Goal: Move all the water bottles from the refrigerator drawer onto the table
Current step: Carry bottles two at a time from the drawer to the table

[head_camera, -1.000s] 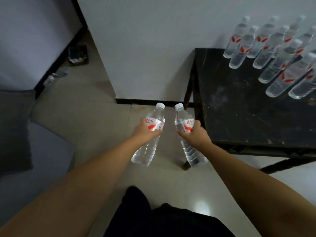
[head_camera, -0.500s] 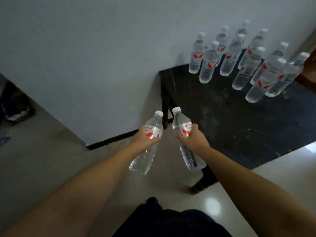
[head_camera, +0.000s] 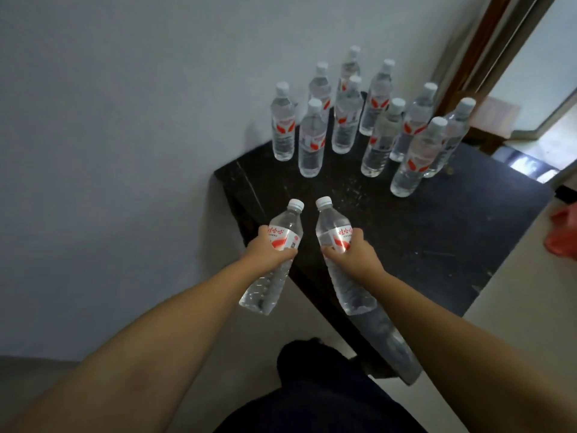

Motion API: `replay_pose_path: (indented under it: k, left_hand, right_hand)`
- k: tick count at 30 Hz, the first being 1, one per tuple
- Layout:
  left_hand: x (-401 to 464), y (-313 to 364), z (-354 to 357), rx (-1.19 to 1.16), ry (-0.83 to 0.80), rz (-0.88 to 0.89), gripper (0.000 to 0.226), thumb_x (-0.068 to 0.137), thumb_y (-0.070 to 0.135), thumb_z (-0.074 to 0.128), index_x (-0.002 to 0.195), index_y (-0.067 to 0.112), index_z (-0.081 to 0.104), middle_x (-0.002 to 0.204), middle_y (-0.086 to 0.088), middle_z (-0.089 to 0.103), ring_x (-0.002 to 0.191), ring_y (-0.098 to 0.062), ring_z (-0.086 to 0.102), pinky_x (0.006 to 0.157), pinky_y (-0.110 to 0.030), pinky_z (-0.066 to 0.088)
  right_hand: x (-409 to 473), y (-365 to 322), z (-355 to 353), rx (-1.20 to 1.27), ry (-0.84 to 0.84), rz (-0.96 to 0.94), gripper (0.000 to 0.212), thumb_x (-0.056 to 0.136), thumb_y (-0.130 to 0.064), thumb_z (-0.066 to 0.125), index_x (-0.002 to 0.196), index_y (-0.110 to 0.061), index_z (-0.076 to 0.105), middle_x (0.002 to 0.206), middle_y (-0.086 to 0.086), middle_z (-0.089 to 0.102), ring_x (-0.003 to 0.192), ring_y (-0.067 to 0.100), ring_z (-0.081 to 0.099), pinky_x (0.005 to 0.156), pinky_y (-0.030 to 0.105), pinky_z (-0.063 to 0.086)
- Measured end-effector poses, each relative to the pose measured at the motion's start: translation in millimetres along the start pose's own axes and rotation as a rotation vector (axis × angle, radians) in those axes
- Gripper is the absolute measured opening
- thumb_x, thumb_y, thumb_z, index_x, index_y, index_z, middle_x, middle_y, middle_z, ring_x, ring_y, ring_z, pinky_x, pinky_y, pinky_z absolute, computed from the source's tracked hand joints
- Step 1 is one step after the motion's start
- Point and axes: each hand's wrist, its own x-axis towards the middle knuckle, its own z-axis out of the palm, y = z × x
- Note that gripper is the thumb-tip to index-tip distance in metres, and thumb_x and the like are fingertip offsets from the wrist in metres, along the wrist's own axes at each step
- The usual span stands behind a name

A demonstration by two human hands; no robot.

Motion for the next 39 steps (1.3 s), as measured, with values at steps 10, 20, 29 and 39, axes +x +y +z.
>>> replay_pose_path:
  k: [10,20,29,39]
  left_hand:
    - [104.6,117.0,13.6,0.034,-0.075,0.183,0.08,0.076,0.034,0.075,0.137,0.018,0.025,0.132,-0.006,0.049,0.117,-0.024,0.053,0.088,-0.03,0.044]
    - [158.6,185.0,34.3,-0.071,-0.106,0.428,0.074,0.077,0.018,0.077,0.134,0.012,0.031,0.133,-0.006,0.048,0.124,-0.018,0.046,0.092,-0.02,0.032]
    - [189.0,182.8,39.3,-0.137,-0.166,0.469,0.071,0.075,0.012,0.078,0.132,0.009,0.036,0.113,0.005,0.047,0.106,-0.006,0.046,0.09,-0.019,0.035]
    - [191.6,160.8,51.1,-0.203,-0.081,0.538,0.066,0.075,0.008,0.077,0.129,0.006,0.039,0.116,0.005,0.042,0.111,-0.004,0.044,0.091,-0.011,0.035]
  right_hand:
    - [91.9,-3.4,-75.2,0.151,0.188,0.054,0.066,0.079,-0.046,0.071,0.127,-0.014,0.038,0.122,0.008,0.055,0.104,0.022,0.059,0.083,0.035,0.052]
    - [116.4,3.2,-101.8,0.441,0.38,0.119,0.072,0.078,-0.024,0.078,0.134,-0.018,0.033,0.13,0.007,0.055,0.118,0.023,0.054,0.091,0.029,0.043]
    - [134.5,5.6,-82.2,0.617,0.46,0.118,0.068,0.074,-0.024,0.082,0.124,-0.032,0.037,0.116,-0.007,0.058,0.111,0.013,0.058,0.095,0.027,0.046]
    - [131.2,8.6,-69.6,0.565,0.467,0.104,0.079,0.074,-0.027,0.081,0.137,-0.023,0.035,0.132,-0.001,0.056,0.119,0.014,0.056,0.099,0.028,0.046]
